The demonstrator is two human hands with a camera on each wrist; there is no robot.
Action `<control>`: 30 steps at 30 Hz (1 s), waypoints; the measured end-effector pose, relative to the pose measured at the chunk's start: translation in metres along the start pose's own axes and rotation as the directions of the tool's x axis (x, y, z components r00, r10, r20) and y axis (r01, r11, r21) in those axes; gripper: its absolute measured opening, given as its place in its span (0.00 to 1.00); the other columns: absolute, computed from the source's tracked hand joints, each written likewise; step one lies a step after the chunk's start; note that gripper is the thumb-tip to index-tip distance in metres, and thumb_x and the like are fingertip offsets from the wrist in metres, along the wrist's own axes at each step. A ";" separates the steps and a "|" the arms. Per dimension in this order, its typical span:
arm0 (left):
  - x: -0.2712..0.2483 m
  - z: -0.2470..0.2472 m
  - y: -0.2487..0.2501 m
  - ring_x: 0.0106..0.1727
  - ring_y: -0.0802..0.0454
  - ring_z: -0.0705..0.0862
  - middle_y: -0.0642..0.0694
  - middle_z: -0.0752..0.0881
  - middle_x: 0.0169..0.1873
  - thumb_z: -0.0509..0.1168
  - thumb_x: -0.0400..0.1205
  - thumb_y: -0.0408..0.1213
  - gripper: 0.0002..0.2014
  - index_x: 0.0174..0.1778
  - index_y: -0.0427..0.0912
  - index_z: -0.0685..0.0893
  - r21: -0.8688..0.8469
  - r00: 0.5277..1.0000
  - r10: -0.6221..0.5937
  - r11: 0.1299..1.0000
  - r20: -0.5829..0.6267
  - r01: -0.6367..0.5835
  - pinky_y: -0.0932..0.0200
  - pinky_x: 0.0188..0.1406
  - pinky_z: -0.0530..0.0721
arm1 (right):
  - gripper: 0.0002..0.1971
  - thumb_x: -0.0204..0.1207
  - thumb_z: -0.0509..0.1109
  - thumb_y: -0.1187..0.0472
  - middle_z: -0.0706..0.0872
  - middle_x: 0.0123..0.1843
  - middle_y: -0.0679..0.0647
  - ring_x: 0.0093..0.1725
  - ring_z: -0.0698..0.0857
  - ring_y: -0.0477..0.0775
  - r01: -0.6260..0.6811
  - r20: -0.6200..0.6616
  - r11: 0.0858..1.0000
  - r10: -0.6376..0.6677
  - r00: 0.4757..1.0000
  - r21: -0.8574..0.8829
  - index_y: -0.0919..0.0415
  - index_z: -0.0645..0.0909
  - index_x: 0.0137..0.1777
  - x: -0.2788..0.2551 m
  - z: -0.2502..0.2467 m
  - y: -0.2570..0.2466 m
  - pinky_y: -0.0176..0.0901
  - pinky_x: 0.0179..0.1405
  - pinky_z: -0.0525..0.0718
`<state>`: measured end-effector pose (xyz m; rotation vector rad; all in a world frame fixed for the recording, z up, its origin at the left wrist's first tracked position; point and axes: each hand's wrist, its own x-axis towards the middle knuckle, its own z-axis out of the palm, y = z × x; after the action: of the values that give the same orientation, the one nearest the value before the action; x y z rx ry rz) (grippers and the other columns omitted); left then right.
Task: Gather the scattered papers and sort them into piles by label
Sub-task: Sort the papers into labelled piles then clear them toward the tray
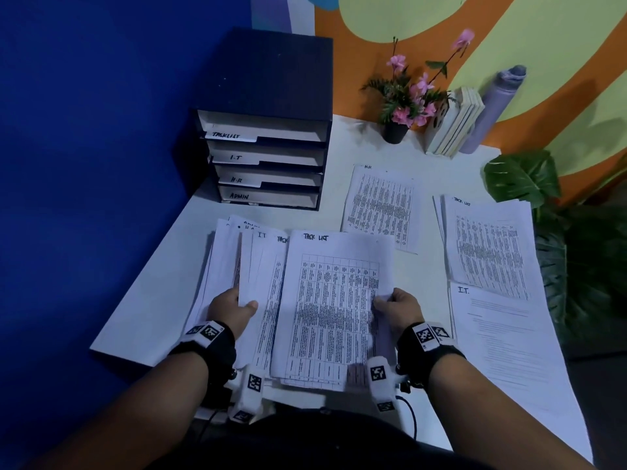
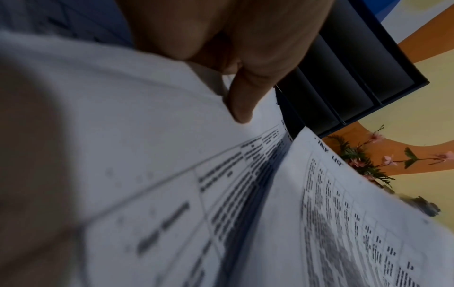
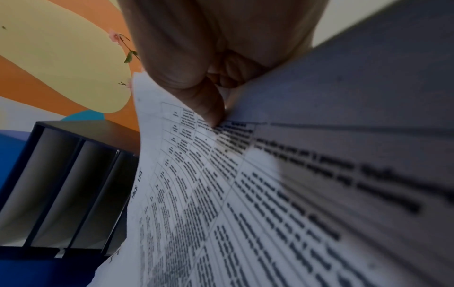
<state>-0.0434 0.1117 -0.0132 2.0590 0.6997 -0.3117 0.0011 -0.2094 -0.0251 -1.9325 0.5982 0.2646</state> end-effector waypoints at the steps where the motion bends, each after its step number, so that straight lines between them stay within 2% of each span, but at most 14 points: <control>1: 0.000 0.000 0.000 0.55 0.39 0.85 0.40 0.87 0.52 0.70 0.79 0.38 0.15 0.58 0.34 0.83 -0.003 1.000 0.000 1.000 -0.002 0.000 0.49 0.59 0.83 | 0.12 0.71 0.71 0.66 0.79 0.30 0.58 0.34 0.76 0.53 -0.006 0.005 1.000 0.006 1.000 0.000 0.59 0.73 0.30 0.001 -0.003 0.002 0.45 0.36 0.78; 4: -0.003 0.001 0.001 0.51 0.41 0.86 0.42 0.87 0.47 0.74 0.75 0.31 0.13 0.54 0.38 0.83 -0.095 1.000 0.008 0.995 0.002 -0.008 0.51 0.55 0.84 | 0.08 0.63 0.75 0.60 0.82 0.30 0.61 0.33 0.82 0.57 -0.087 0.093 0.996 0.083 0.992 0.033 0.62 0.79 0.34 -0.003 -0.005 0.005 0.57 0.38 0.86; 5: -0.005 0.001 0.003 0.51 0.41 0.86 0.42 0.88 0.48 0.75 0.74 0.30 0.14 0.54 0.40 0.82 -0.128 1.000 0.012 0.992 0.005 -0.011 0.50 0.56 0.85 | 0.13 0.59 0.76 0.56 0.83 0.31 0.62 0.33 0.82 0.59 -0.116 0.125 0.992 0.109 0.986 0.049 0.64 0.80 0.36 -0.003 -0.004 0.009 0.62 0.38 0.87; 6: -0.007 0.002 0.004 0.51 0.41 0.86 0.42 0.88 0.48 0.75 0.73 0.30 0.15 0.54 0.40 0.82 -0.161 1.000 0.024 0.987 0.010 -0.022 0.49 0.57 0.84 | 0.19 0.55 0.77 0.52 0.83 0.33 0.63 0.34 0.82 0.59 -0.127 0.155 0.989 0.115 0.981 0.069 0.67 0.81 0.39 -0.003 -0.003 0.011 0.62 0.38 0.86; 7: -0.009 0.003 0.006 0.51 0.43 0.86 0.43 0.88 0.48 0.76 0.74 0.31 0.16 0.55 0.41 0.82 -0.186 0.999 0.036 0.982 0.017 -0.032 0.50 0.57 0.84 | 0.21 0.55 0.77 0.52 0.82 0.34 0.62 0.35 0.80 0.58 -0.119 0.174 0.988 0.101 0.980 0.098 0.68 0.81 0.41 -0.006 -0.002 0.009 0.58 0.37 0.84; 9: -0.012 0.005 0.012 0.51 0.46 0.85 0.47 0.87 0.48 0.74 0.76 0.33 0.13 0.54 0.42 0.82 -0.232 0.997 0.082 0.970 0.009 -0.078 0.54 0.56 0.81 | 0.07 0.63 0.73 0.63 0.78 0.33 0.60 0.35 0.75 0.56 -0.064 0.151 0.985 0.040 0.988 0.160 0.64 0.80 0.38 -0.017 0.000 -0.001 0.52 0.36 0.77; 10: -0.012 0.007 0.014 0.52 0.47 0.85 0.48 0.87 0.49 0.73 0.77 0.34 0.10 0.52 0.43 0.82 -0.247 0.994 0.110 0.963 -0.006 -0.108 0.55 0.56 0.80 | 0.04 0.68 0.71 0.69 0.77 0.33 0.59 0.35 0.74 0.55 -0.042 0.136 0.981 0.017 0.991 0.189 0.61 0.80 0.37 -0.020 -0.002 -0.006 0.50 0.37 0.75; 12: -0.011 0.007 0.017 0.54 0.45 0.85 0.46 0.87 0.50 0.71 0.79 0.36 0.07 0.52 0.42 0.83 -0.223 0.990 0.137 0.965 -0.029 -0.140 0.53 0.59 0.81 | 0.08 0.72 0.68 0.74 0.78 0.32 0.59 0.33 0.74 0.55 0.003 0.100 0.978 -0.025 0.995 0.208 0.60 0.82 0.39 -0.019 -0.006 -0.008 0.49 0.36 0.76; 15: -0.009 0.005 0.018 0.55 0.42 0.85 0.44 0.88 0.52 0.69 0.80 0.36 0.10 0.56 0.38 0.84 -0.170 0.989 0.139 0.975 -0.048 -0.145 0.49 0.61 0.81 | 0.08 0.73 0.69 0.73 0.81 0.32 0.57 0.32 0.78 0.55 0.030 0.065 0.975 -0.046 0.997 0.222 0.60 0.84 0.42 -0.016 -0.015 -0.008 0.49 0.36 0.80; 18: -0.010 0.003 0.020 0.58 0.43 0.84 0.43 0.87 0.55 0.67 0.81 0.35 0.12 0.60 0.38 0.82 -0.109 0.988 0.145 0.983 -0.050 -0.150 0.49 0.62 0.80 | 0.08 0.74 0.67 0.74 0.82 0.30 0.56 0.29 0.78 0.55 -0.032 0.059 0.971 0.019 0.998 0.238 0.60 0.83 0.42 -0.015 -0.023 -0.004 0.46 0.32 0.81; 21: -0.014 0.004 0.023 0.61 0.44 0.82 0.45 0.86 0.57 0.65 0.81 0.31 0.13 0.62 0.41 0.80 -0.136 0.987 0.162 0.977 -0.005 -0.161 0.47 0.66 0.78 | 0.07 0.73 0.69 0.73 0.81 0.33 0.59 0.36 0.78 0.57 -0.091 0.140 0.952 0.052 0.989 0.291 0.60 0.83 0.41 -0.017 -0.021 0.004 0.51 0.40 0.80; 25: -0.024 0.006 0.030 0.59 0.49 0.80 0.53 0.84 0.50 0.63 0.83 0.27 0.13 0.62 0.43 0.78 -0.231 0.986 0.169 0.960 0.016 -0.161 0.58 0.59 0.74 | 0.05 0.73 0.72 0.71 0.82 0.34 0.58 0.35 0.78 0.54 -0.057 0.154 0.954 0.011 0.988 0.294 0.62 0.83 0.44 -0.025 -0.015 -0.002 0.50 0.40 0.79; 27: -0.025 0.007 0.030 0.63 0.49 0.79 0.51 0.82 0.59 0.63 0.82 0.26 0.20 0.70 0.43 0.74 -0.248 0.987 0.163 0.955 -0.006 -0.160 0.57 0.62 0.74 | 0.05 0.76 0.71 0.72 0.83 0.35 0.58 0.35 0.80 0.55 -0.007 0.114 0.967 -0.023 0.993 0.254 0.61 0.83 0.47 -0.022 -0.015 -0.005 0.51 0.41 0.82; 30: -0.022 0.005 0.026 0.76 0.51 0.71 0.51 0.71 0.76 0.59 0.81 0.21 0.35 0.81 0.54 0.63 -0.249 0.979 0.196 0.947 -0.050 -0.202 0.57 0.72 0.70 | 0.10 0.74 0.69 0.72 0.81 0.33 0.59 0.34 0.78 0.56 0.063 0.037 0.975 -0.072 0.997 0.214 0.56 0.82 0.41 -0.020 -0.020 -0.004 0.56 0.38 0.82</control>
<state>-0.0459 0.0888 0.0119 1.8721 0.5109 -0.0764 -0.0156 -0.2209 -0.0048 -1.7322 0.5089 0.1920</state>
